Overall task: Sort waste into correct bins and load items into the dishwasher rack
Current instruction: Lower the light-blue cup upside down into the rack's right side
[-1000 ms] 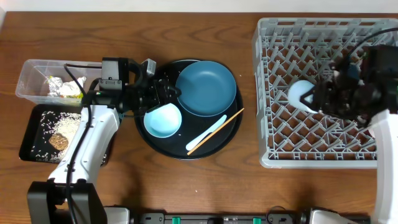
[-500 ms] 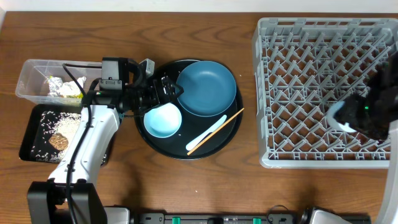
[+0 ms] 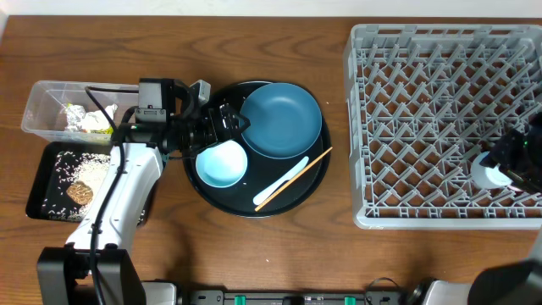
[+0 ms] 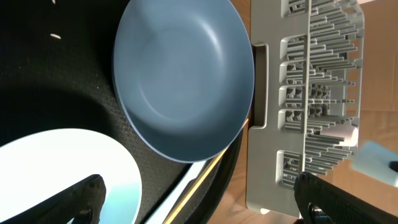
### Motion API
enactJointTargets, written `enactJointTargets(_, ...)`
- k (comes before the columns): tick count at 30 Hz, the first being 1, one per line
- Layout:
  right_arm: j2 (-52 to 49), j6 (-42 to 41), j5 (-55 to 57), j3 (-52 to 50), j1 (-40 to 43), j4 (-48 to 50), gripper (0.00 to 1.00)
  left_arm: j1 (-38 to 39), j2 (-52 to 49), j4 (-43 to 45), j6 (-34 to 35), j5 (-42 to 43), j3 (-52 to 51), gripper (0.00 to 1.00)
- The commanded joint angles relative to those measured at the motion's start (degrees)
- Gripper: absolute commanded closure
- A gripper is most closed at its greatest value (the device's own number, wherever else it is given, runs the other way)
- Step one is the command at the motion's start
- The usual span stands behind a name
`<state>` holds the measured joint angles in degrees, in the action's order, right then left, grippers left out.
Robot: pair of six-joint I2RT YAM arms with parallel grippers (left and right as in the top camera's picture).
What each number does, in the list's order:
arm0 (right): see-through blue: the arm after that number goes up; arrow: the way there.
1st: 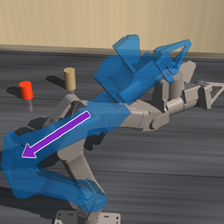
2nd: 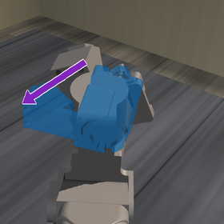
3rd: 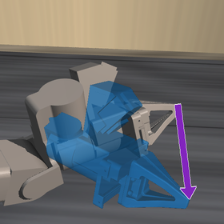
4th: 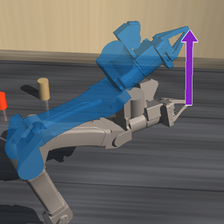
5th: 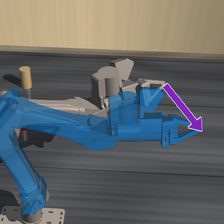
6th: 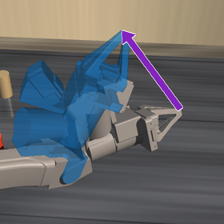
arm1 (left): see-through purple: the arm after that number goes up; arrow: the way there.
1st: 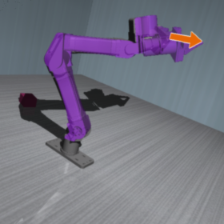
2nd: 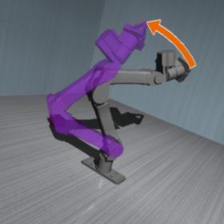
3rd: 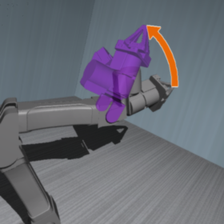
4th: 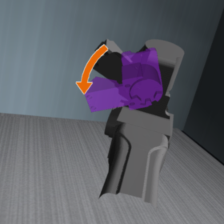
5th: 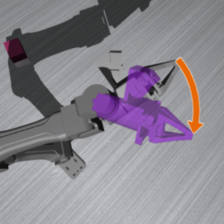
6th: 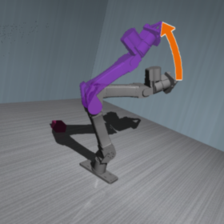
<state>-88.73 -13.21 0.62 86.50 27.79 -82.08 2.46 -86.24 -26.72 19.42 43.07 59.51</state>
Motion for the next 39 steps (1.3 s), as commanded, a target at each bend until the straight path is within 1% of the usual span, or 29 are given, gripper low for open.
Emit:
enactJointTargets(1, -1.9, 0.2, 0.5, 0.9, 1.3, 0.5, 0.99, -0.2, 0.1, 0.0, -0.8, -0.5, 0.5, 0.02)
enactJointTargets(8, -4.5, 0.6, 0.9, 0.7, 3.4, 2.1, 0.99, -0.2, 0.1, 0.0, -0.7, -0.5, 0.5, 0.02)
enactJointTargets(19, -4.9, 0.6, 0.4, 0.4, 3.3, 4.1, 0.99, -0.2, 0.1, 0.0, -0.8, -0.5, 0.5, 0.02)
enactJointTargets(23, -4.9, 0.5, 0.2, -1.2, 3.3, 5.1, 0.99, -0.2, 0.1, 0.0, -0.8, -0.5, 0.5, 0.02)
enactJointTargets(31, -4.9, 0.7, -3.8, -5.6, 3.3, 9.9, 0.99, -0.2, 0.1, 0.0, -0.8, -0.5, 0.5, 0.02)
enactJointTargets(39, -4.9, 0.6, -3.9, -6.7, 3.3, 9.7, 0.99, -0.2, 0.1, 0.0, -0.8, -0.5, 0.5, 0.02)
